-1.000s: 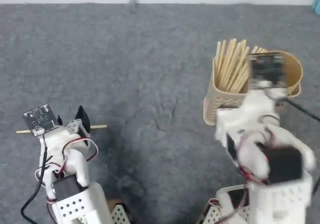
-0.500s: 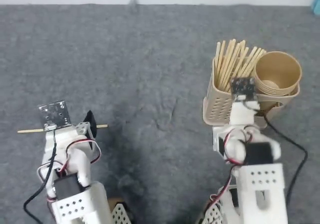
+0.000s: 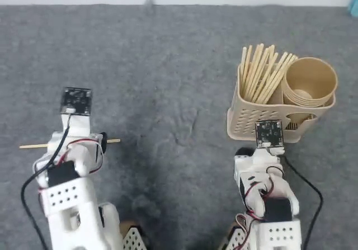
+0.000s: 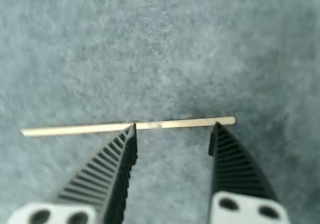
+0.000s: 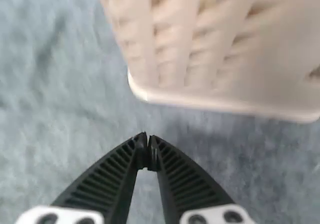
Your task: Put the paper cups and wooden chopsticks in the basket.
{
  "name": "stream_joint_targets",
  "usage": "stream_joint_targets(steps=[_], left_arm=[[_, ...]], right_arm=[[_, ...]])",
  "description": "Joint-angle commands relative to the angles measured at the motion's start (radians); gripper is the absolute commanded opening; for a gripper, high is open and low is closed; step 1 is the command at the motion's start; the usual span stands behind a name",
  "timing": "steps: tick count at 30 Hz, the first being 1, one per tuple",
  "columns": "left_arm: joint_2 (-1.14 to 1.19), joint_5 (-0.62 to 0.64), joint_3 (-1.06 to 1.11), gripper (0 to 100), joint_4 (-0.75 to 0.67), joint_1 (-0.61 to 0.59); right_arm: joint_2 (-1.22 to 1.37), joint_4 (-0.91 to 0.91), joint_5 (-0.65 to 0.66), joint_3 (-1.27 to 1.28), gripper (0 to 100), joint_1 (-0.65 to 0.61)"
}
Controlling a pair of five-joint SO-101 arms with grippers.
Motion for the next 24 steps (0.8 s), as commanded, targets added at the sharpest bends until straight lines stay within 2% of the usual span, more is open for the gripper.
stream_joint_targets(steps=[1, 8, 12, 17, 24], left_arm=[[0.046, -0.17, -0.087, 23, 0.06, 0.0], [0.092, -0.42, -0.209, 23, 0.222, -0.003], [0.104, -0.517, -0.216, 23, 0.249, 0.002], [0.21, -0.582, -0.223, 23, 0.238, 0.04], [0.48, -0.609, -0.337, 23, 0.166, 0.069]], right_arm=[[0.031, -0.015, 0.015, -0.012, 0.8, -0.024], [-0.01, 0.002, 0.015, -0.003, 0.8, -0.016], [-0.01, 0.008, 0.015, -0.005, 0.8, -0.016], [-0.01, 0.01, 0.015, -0.005, 0.8, -0.016], [-0.01, 0.01, 0.02, -0.003, 0.8, -0.015]])
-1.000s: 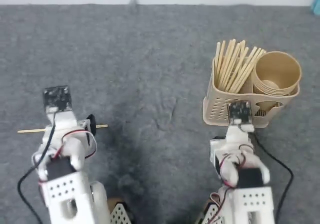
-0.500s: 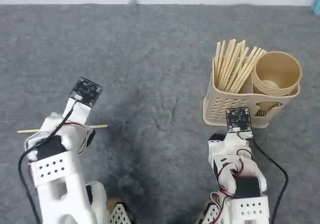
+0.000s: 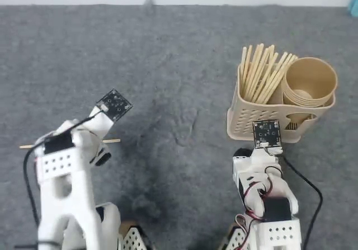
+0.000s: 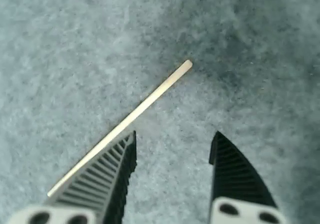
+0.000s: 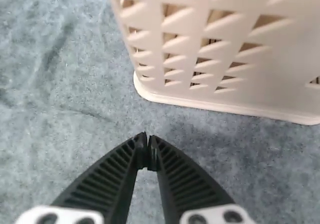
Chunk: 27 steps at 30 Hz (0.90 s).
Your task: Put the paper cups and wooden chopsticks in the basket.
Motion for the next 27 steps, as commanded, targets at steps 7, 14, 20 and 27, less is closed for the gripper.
stream_joint_targets(steps=[7, 14, 20, 27], left_arm=[[0.339, -0.081, -0.206, 22, -0.04, 0.038], [0.485, -0.083, -0.272, 22, -0.066, 0.106], [0.612, -0.077, -0.312, 22, -0.19, 0.101], [0.753, -0.077, -0.44, 22, -0.144, 0.089]], right_arm=[[-0.018, 0.007, 0.023, -0.006, 0.8, -0.004], [-0.018, 0.004, 0.023, -0.006, 0.8, -0.002], [-0.018, 0.007, 0.025, -0.006, 0.8, -0.002], [-0.018, 0.007, 0.069, -0.006, 0.8, -0.007]])
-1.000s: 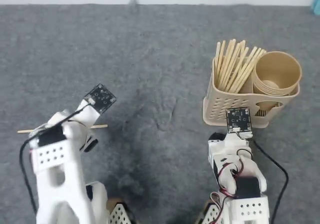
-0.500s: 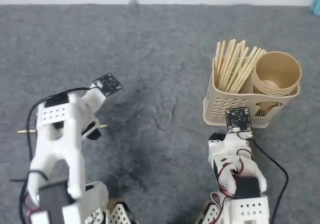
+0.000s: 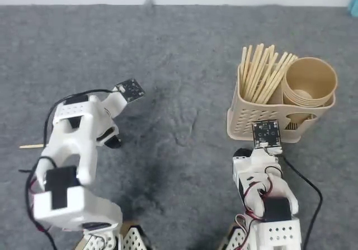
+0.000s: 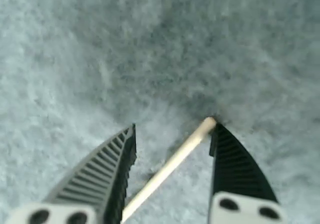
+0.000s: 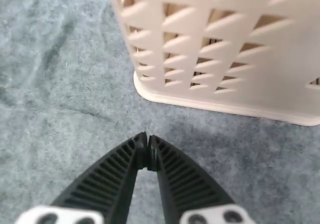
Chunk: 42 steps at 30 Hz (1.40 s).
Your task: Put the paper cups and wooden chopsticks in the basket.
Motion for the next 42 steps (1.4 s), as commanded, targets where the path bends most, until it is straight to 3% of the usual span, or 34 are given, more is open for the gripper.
stream_joint_targets(steps=[1, 7, 14, 25, 30, 33, 36, 39, 42], left_arm=[[0.026, 0.0, -0.091, 22, 0.046, 0.0], [0.058, -0.002, -0.108, 11, 0.063, 0.017], [-0.023, 0.0, -0.114, 1, 0.227, 0.068], [-0.359, 0.003, -0.105, 1, 0.442, 0.126], [-0.385, 0.003, -0.105, 3, 0.5, 0.129], [-0.385, 0.035, -0.062, 12, 0.494, 0.127], [-0.385, 0.152, 0.016, 22, 0.388, 0.129], [-0.385, 0.242, 0.11, 22, 0.227, 0.127], [-0.385, 0.247, 0.194, 20, 0.11, 0.127]], right_arm=[[-0.018, 0.007, 0.046, -0.006, 0.8, -0.007], [-0.018, 0.007, 0.048, -0.006, 0.8, -0.005], [-0.018, 0.007, 0.049, -0.006, 0.8, -0.005], [-0.018, 0.007, 0.051, -0.006, 0.8, -0.004], [-0.018, 0.007, 0.051, -0.005, 0.8, -0.004], [-0.018, 0.008, 0.051, -0.005, 0.8, -0.002], [-0.018, 0.008, 0.052, 0.002, 0.8, -0.002], [-0.018, 0.007, 0.052, 0.003, 0.8, -0.004], [-0.018, 0.007, 0.052, 0.003, 0.8, -0.004]])
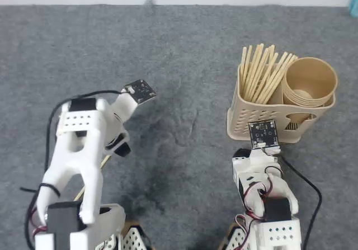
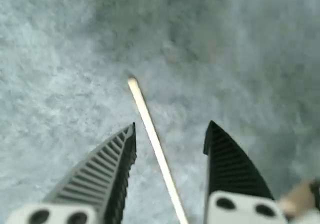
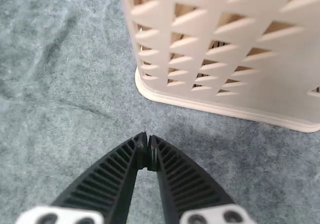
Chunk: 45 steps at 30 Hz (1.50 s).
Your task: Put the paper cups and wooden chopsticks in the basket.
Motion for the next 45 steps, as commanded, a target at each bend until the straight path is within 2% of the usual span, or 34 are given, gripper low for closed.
stream_joint_targets(steps=[1, 8, 13, 18, 23, 28, 36, 42, 45], left_arm=[[-0.043, 0.023, 0.076, 19, -0.152, 0.006], [-0.008, 0.026, 0.127, 16, -0.279, -0.002], [0.187, 0.026, 0.025, 16, -0.278, -0.002], [0.341, 0.025, -0.143, 14, -0.114, -0.002], [0.391, 0.025, -0.193, 0, -0.078, 0.0], [0.388, 0.026, -0.202, 1, -0.029, 0.006], [0.388, 0.029, -0.483, 1, 0.284, -0.021], [0.387, 0.161, -0.728, 1, 0.419, -0.051], [0.333, 0.187, -0.762, 1, 0.451, -0.046]], right_arm=[[-0.018, 0.007, 0.017, 0.0, 0.8, -0.004], [-0.018, 0.007, 0.017, 0.0, 0.8, -0.005], [-0.018, 0.007, 0.017, 0.0, 0.8, -0.004], [-0.018, 0.007, 0.017, -0.002, 0.8, -0.002], [-0.018, 0.007, 0.017, -0.003, 0.8, -0.002], [-0.018, 0.007, 0.017, -0.005, 0.8, -0.004], [-0.018, 0.002, 0.017, -0.003, 0.8, -0.007], [-0.018, 0.001, 0.017, -0.003, 0.8, -0.002], [-0.018, 0.001, 0.017, -0.002, 0.8, -0.002]])
